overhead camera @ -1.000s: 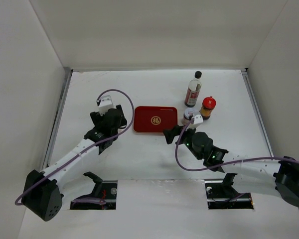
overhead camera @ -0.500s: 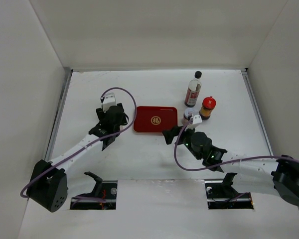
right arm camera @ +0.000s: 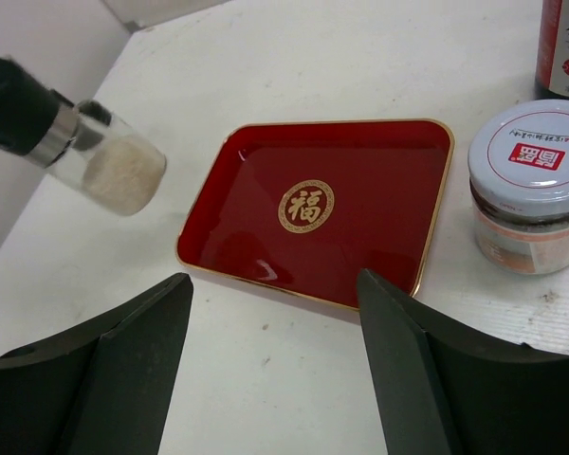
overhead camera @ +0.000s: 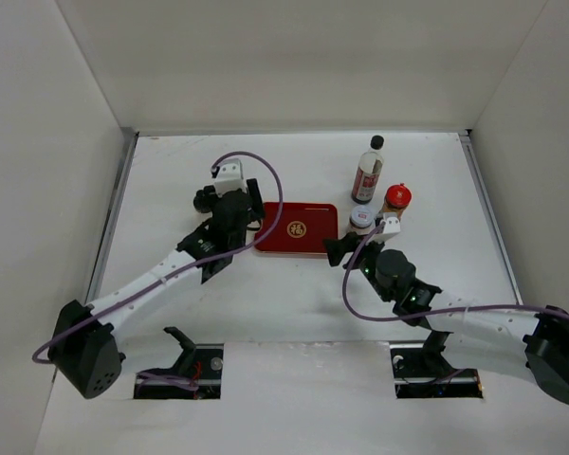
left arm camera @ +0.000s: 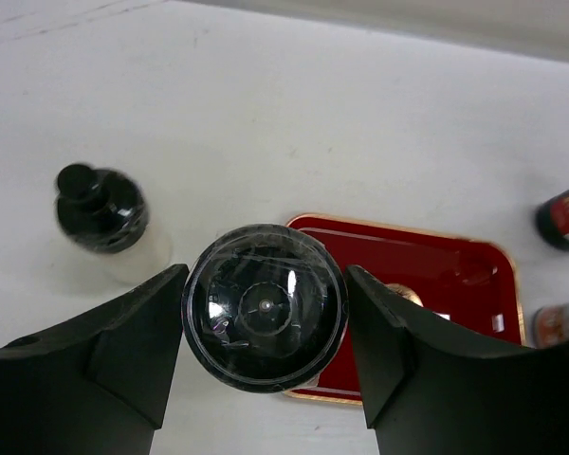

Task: Organize the condiment bottles

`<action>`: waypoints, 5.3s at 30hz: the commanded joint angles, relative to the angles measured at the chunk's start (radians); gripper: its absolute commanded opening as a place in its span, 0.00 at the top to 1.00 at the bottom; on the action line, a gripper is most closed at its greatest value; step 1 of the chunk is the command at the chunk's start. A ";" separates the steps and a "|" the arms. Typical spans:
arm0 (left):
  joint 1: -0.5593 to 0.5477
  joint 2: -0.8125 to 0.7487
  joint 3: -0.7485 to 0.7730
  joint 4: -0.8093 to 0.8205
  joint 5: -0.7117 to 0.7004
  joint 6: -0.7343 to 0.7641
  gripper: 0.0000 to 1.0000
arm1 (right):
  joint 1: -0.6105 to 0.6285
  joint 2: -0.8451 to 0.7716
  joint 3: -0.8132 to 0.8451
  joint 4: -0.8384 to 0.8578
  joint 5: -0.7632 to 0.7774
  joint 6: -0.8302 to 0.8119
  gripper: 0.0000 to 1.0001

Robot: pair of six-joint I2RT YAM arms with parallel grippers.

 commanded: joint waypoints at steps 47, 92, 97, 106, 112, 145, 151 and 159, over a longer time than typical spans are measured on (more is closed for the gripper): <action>0.093 0.037 0.014 0.151 0.005 -0.015 0.18 | -0.004 0.012 0.003 0.063 -0.015 0.021 0.19; 0.351 0.273 -0.011 0.235 -0.027 0.018 0.64 | 0.005 0.058 0.022 0.069 -0.039 0.015 0.16; 0.248 0.042 -0.037 0.143 -0.021 0.041 0.67 | -0.004 0.052 0.015 0.063 -0.036 0.024 0.16; -0.074 -0.079 0.035 -0.133 0.011 -0.012 0.68 | -0.041 -0.020 -0.017 0.057 0.019 0.037 0.16; -0.215 0.052 0.135 -0.089 0.049 -0.015 0.68 | -0.085 -0.083 -0.037 0.011 0.062 0.066 0.16; -0.132 0.652 0.360 0.402 0.069 0.127 0.58 | -0.141 -0.097 -0.060 0.010 0.042 0.103 0.15; -0.135 0.658 0.353 0.402 0.014 0.156 0.54 | -0.141 -0.106 -0.063 0.010 0.042 0.101 0.15; -0.141 0.669 0.350 0.402 0.000 0.170 0.48 | -0.141 -0.122 -0.063 0.003 0.042 0.100 0.13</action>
